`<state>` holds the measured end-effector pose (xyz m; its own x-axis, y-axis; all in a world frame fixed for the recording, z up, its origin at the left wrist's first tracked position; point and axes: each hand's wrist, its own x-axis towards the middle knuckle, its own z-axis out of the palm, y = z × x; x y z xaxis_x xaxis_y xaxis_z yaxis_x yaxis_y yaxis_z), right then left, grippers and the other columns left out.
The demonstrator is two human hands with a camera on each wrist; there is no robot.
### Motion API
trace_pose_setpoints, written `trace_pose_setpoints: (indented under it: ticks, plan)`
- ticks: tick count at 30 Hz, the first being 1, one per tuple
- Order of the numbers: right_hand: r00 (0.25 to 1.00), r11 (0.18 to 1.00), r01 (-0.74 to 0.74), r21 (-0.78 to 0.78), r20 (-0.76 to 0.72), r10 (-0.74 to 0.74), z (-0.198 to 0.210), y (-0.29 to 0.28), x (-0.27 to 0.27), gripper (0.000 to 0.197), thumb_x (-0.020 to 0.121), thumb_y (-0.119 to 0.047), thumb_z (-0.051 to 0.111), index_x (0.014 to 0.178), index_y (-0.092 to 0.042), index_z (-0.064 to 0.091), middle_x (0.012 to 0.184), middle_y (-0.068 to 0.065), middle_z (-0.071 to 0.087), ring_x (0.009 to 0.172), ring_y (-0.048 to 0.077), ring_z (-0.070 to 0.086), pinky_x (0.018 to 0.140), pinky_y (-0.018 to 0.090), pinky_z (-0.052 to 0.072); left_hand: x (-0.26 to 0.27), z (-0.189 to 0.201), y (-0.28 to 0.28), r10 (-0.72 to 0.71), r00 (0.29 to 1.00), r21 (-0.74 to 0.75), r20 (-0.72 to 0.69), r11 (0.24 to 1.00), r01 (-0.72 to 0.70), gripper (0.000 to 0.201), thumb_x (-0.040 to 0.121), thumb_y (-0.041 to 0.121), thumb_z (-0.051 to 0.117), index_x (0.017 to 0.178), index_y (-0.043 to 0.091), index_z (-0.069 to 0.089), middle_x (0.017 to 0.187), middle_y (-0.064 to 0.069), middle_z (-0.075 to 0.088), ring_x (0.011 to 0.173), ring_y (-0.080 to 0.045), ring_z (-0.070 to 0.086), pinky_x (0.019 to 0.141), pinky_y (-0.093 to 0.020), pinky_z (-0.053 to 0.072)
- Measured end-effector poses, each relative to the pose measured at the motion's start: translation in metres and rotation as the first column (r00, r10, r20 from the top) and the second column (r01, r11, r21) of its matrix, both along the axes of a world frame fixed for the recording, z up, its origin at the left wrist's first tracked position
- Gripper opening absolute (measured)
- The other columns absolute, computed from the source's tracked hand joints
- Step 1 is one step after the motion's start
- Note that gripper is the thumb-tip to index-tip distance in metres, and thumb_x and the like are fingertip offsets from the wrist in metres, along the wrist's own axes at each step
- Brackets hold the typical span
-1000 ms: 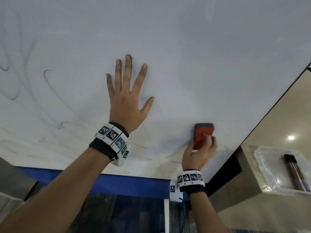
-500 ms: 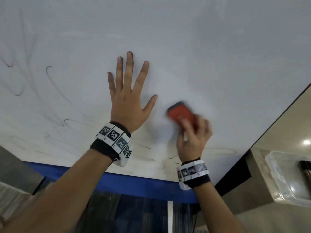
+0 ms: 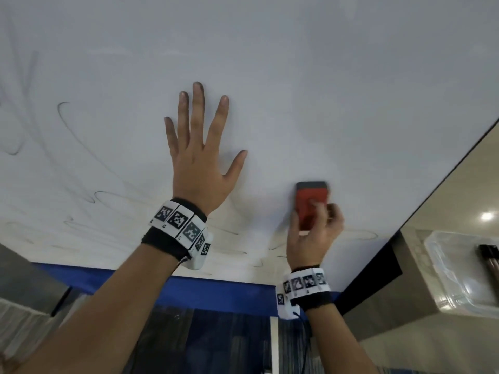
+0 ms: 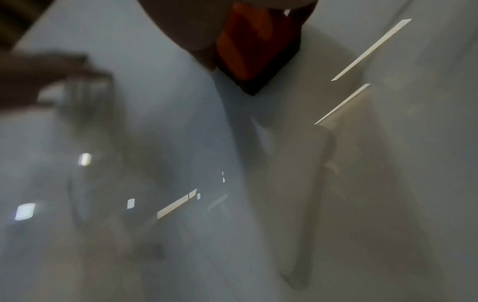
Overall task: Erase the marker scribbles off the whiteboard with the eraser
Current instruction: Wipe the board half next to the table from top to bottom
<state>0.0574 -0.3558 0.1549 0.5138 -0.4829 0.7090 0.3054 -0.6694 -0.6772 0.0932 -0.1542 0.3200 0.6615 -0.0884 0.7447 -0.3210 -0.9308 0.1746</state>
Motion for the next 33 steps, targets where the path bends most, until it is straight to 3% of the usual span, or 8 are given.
trace_pose_setpoints:
  ticks: [3, 5, 11, 16, 19, 25, 30, 33]
  plan:
    - [0.99, 0.988, -0.042, -0.146, -0.143, 0.021, -0.051, -0.007, -0.01, 0.042, 0.087, -0.018, 0.079, 0.121, -0.019, 0.054, 0.127, 0.022, 0.048, 0.113, 0.035, 0.048, 0.098, 0.042, 0.045, -0.008, -0.001, -0.009, -0.026, 0.999, -0.041, -0.032, 0.999, 0.025, 0.082, 0.097, 0.053, 0.06, 0.162, 0.024, 0.019, 0.17, -0.017, 0.001, 0.158, -0.035, -0.002, 0.125, -0.061, 0.011]
    - [0.983, 0.984, 0.109, 0.137, -0.165, -0.086, -0.064, -0.032, -0.01, 0.048, 0.089, -0.022, 0.077, 0.128, -0.016, 0.051, 0.13, 0.021, 0.047, 0.117, 0.035, 0.049, 0.101, 0.041, 0.045, -0.015, -0.001, -0.019, -0.093, 0.995, -0.051, -0.037, 0.995, 0.091, 0.078, 0.097, 0.054, 0.058, 0.161, 0.025, 0.024, 0.17, -0.015, 0.002, 0.158, -0.034, -0.002, 0.125, -0.059, 0.009]
    - [0.939, 0.463, 0.285, 0.839, -0.148, -0.31, -0.055, -0.08, 0.005, 0.056, 0.096, -0.015, 0.067, 0.144, -0.004, 0.039, 0.141, 0.026, 0.046, 0.119, 0.033, 0.056, 0.102, 0.032, 0.047, -0.018, -0.022, -0.044, -0.172, 0.983, 0.271, -0.065, 0.945, 0.183, 0.072, 0.098, 0.055, 0.055, 0.16, 0.03, 0.028, 0.171, -0.012, 0.006, 0.158, -0.035, 0.0, 0.124, -0.063, 0.008]
    - [0.997, 0.864, 0.065, 0.499, 0.002, -0.076, -0.025, -0.035, 0.008, 0.048, 0.087, -0.025, 0.074, 0.127, -0.029, 0.049, 0.126, -0.001, 0.047, 0.114, 0.032, 0.053, 0.097, 0.043, 0.049, -0.006, -0.037, -0.047, -0.125, 0.991, 0.3, -0.036, 0.945, 0.13, 0.074, 0.098, 0.054, 0.055, 0.16, 0.03, 0.025, 0.17, -0.014, 0.008, 0.157, -0.039, 0.002, 0.122, -0.066, 0.008]
    - [0.988, 0.885, 0.15, 0.44, -0.042, -0.147, -0.051, -0.042, 0.008, 0.047, 0.089, -0.026, 0.073, 0.13, -0.024, 0.049, 0.127, 0.003, 0.047, 0.115, 0.032, 0.052, 0.1, 0.043, 0.046, -0.002, -0.041, -0.048, -0.117, 0.993, 0.298, -0.012, 0.948, 0.115, 0.074, 0.098, 0.05, 0.058, 0.16, 0.03, 0.025, 0.169, -0.014, 0.009, 0.157, -0.039, 0.004, 0.122, -0.067, 0.009]
    - [0.959, 0.271, 0.255, 0.928, -0.206, -0.194, -0.081, -0.069, 0.004, 0.053, 0.099, -0.016, 0.065, 0.144, -0.014, 0.035, 0.139, 0.021, 0.05, 0.114, 0.033, 0.059, 0.097, 0.038, 0.052, 0.0, -0.044, -0.049, -0.11, 0.994, 0.288, 0.008, 0.952, 0.103, 0.072, 0.098, 0.049, 0.059, 0.16, 0.029, 0.027, 0.169, -0.014, 0.012, 0.156, -0.039, 0.006, 0.122, -0.067, 0.011]
    - [0.999, 0.754, -0.015, 0.656, -0.022, 0.04, -0.037, -0.025, 0.0, 0.05, 0.089, -0.019, 0.073, 0.129, -0.021, 0.043, 0.127, -0.001, 0.048, 0.107, 0.023, 0.058, 0.089, 0.037, 0.053, 0.0, -0.049, -0.054, -0.105, 0.994, 0.25, 0.012, 0.963, 0.098, 0.072, 0.098, 0.049, 0.059, 0.159, 0.026, 0.03, 0.167, -0.016, 0.012, 0.155, -0.042, 0.008, 0.121, -0.069, 0.011]
    - [0.993, 0.785, 0.089, 0.613, -0.114, -0.024, -0.065, -0.022, -0.003, 0.053, 0.089, -0.019, 0.074, 0.132, -0.018, 0.044, 0.131, -0.002, 0.044, 0.114, 0.025, 0.057, 0.095, 0.047, 0.053, 0.001, -0.052, -0.053, -0.108, 0.994, 0.258, 0.011, 0.961, 0.102, 0.072, 0.098, 0.049, 0.058, 0.16, 0.026, 0.029, 0.167, -0.016, 0.01, 0.155, -0.041, 0.008, 0.121, -0.069, 0.011]
